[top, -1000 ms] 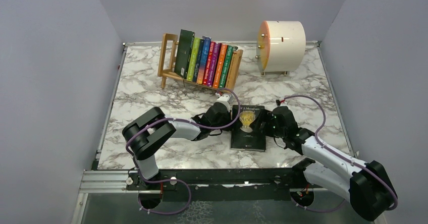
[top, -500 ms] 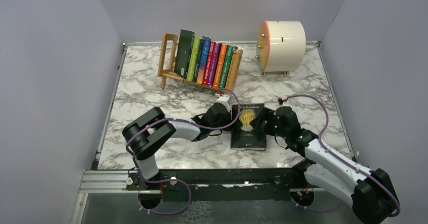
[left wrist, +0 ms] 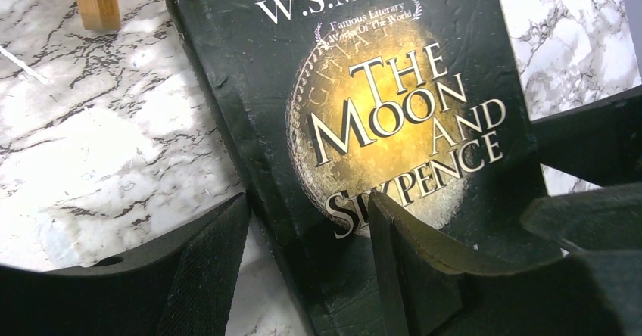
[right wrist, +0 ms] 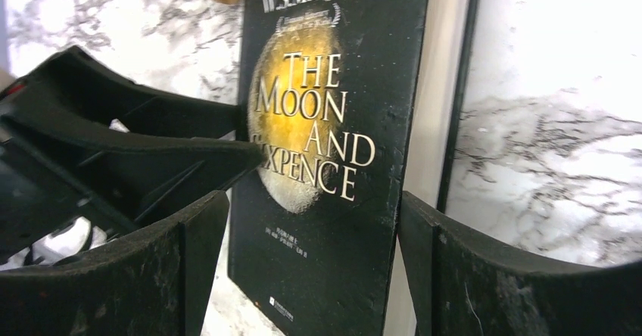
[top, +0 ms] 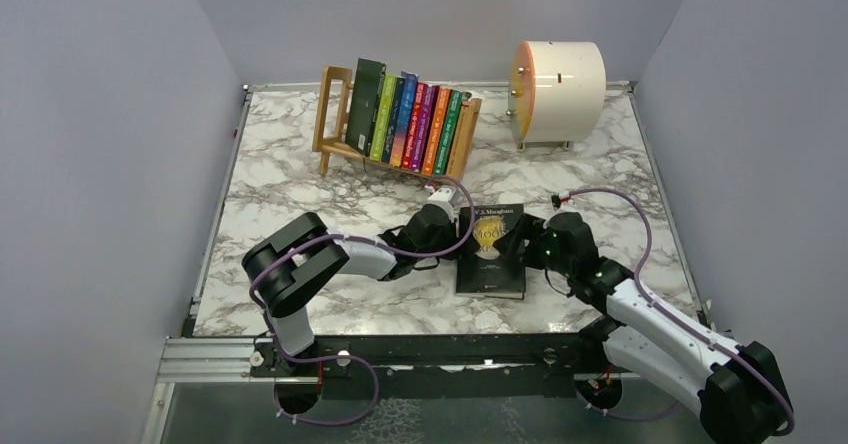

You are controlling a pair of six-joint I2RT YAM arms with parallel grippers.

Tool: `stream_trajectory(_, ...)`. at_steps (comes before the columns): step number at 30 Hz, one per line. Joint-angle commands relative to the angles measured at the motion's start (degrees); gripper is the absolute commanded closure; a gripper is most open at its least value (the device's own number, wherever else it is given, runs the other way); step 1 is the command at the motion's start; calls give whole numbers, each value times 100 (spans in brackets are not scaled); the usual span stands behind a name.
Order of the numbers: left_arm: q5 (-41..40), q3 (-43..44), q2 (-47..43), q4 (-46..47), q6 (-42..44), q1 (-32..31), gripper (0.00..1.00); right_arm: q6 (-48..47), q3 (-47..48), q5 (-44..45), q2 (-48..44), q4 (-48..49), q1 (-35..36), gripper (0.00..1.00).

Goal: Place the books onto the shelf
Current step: Pick up the book from the center of the board.

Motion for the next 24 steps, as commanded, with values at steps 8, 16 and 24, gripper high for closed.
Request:
stream_trajectory(8, -37, -186, -26, 14, -64, -71, 48, -90, -221, -1177, -42, 1110, 33, 22)
stream_trajectory(16, -8, -203, -53, 70, -74, -71, 48, -161, -259, -1513, 273, 1506, 33, 23)
stream_trajectory(24, -22, -220, -58, 70, -82, -71, 48, -174, 6, -1014, 49, 862, 27, 23)
